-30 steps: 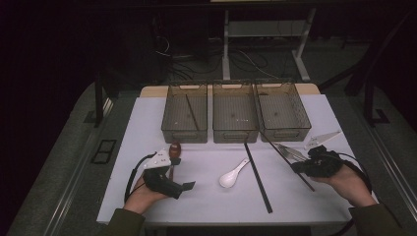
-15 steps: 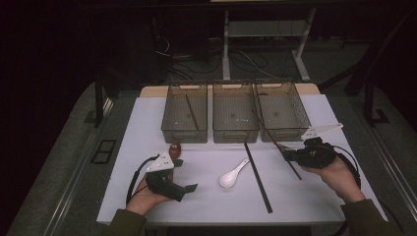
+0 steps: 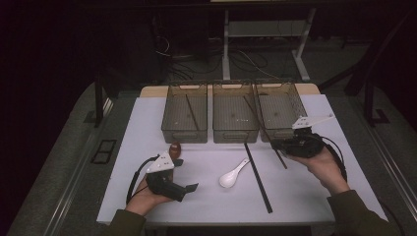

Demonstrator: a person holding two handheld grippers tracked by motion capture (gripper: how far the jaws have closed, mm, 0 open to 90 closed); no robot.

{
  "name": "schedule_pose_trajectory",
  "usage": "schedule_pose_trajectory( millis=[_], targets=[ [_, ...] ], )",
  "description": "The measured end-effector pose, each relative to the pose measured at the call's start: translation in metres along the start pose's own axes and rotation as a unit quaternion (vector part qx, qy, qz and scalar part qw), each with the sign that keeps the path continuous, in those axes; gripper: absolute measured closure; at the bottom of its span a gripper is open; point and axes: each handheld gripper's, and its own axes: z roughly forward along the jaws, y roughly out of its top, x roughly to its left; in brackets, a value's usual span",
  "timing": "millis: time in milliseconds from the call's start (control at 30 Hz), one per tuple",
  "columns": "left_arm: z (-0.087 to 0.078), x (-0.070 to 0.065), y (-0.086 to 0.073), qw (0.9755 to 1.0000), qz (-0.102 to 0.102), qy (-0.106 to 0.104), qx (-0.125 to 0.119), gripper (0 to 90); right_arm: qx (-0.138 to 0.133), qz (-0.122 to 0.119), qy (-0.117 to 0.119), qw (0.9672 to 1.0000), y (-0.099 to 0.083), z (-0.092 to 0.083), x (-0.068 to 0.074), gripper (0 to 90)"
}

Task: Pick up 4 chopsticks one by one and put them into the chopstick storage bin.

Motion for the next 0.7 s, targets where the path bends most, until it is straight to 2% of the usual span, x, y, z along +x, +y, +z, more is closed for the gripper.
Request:
schedule_pose_trajectory(
  millis=[700],
  targets=[
    [0.001, 0.0, 0.0, 1.0, -0.003, -0.003, 0.0, 0.0, -0.044, -0.012, 0.016, 0.9988, 0.049, 0.037, 0.007, 84.0]
  ],
)
